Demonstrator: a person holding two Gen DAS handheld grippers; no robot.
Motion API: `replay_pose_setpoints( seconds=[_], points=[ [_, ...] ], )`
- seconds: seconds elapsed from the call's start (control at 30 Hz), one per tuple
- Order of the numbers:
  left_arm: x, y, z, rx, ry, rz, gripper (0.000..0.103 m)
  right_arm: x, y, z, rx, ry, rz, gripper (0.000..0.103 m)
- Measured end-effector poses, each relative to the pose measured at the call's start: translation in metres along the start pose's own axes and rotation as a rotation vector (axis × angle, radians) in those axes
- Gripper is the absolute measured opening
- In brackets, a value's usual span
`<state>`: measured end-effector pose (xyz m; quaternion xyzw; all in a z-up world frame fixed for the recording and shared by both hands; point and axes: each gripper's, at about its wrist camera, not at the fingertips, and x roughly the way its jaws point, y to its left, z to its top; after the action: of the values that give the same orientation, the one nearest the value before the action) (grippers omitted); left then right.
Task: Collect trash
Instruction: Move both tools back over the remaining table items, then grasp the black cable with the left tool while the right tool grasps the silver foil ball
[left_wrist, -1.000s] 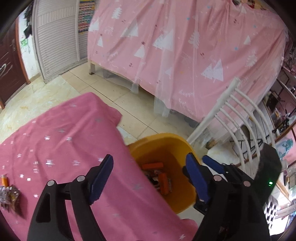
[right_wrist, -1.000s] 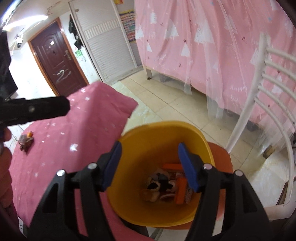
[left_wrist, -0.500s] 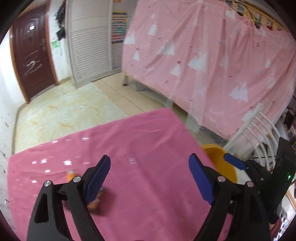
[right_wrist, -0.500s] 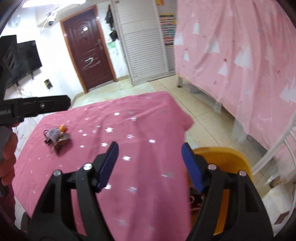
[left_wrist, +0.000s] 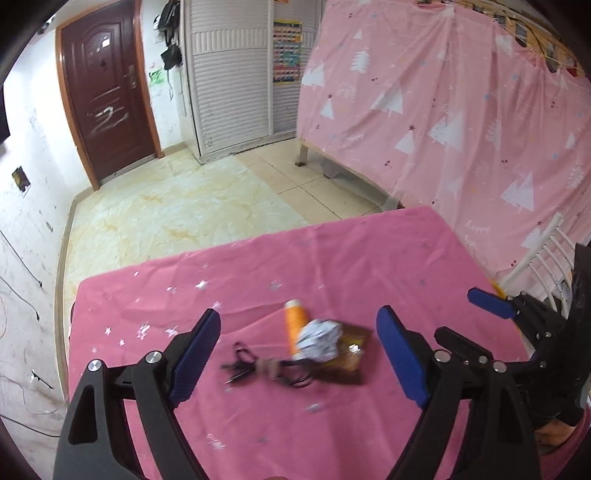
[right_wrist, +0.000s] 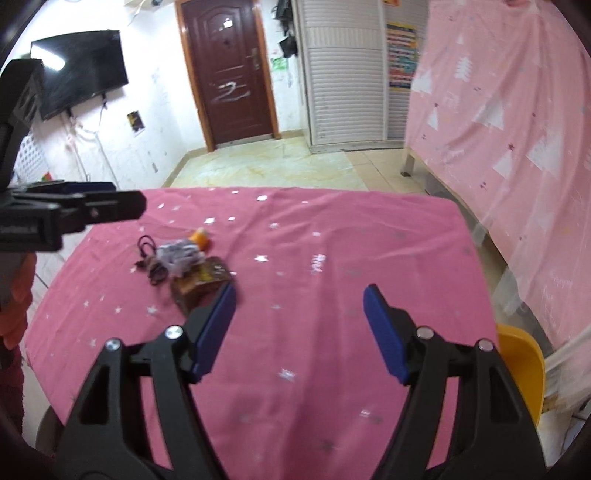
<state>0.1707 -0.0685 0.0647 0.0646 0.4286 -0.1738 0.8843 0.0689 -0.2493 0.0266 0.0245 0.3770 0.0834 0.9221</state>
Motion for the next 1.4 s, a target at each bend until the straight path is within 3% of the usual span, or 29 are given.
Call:
replay_pose_setpoints(
  seconds=[0.3,0.8,0.93,1.2,1.33,1.4],
  points=[
    [0.013,0.049,-0.019,-0.054,0.023,0.028,0.080,0.017,0.046,0.006,-0.082,0.032,0.018,0.074],
    [0.044,0.074,-0.036,-0.119,0.063,0.036,0.079,0.037,0.083,0.014,-0.154,0.064,0.054,0.074],
    [0.052,0.075,-0.037,-0.122,0.078,0.051,0.062,0.045,0.089,0.015,-0.171,0.071,0.056,0.074],
    [0.062,0.072,-0.037,-0.125,0.098,0.027,0.049,0.055,0.096,0.022,-0.191,0.070,0.054,0.074],
    [0.064,0.071,-0.040,-0.137,0.107,-0.065,0.020,0.063,0.097,0.028,-0.203,0.072,0.054,0.074],
    [0.062,0.070,-0.043,-0.146,0.102,-0.056,0.017,0.065,0.096,0.029,-0.205,0.073,0.057,0.074]
  ],
)
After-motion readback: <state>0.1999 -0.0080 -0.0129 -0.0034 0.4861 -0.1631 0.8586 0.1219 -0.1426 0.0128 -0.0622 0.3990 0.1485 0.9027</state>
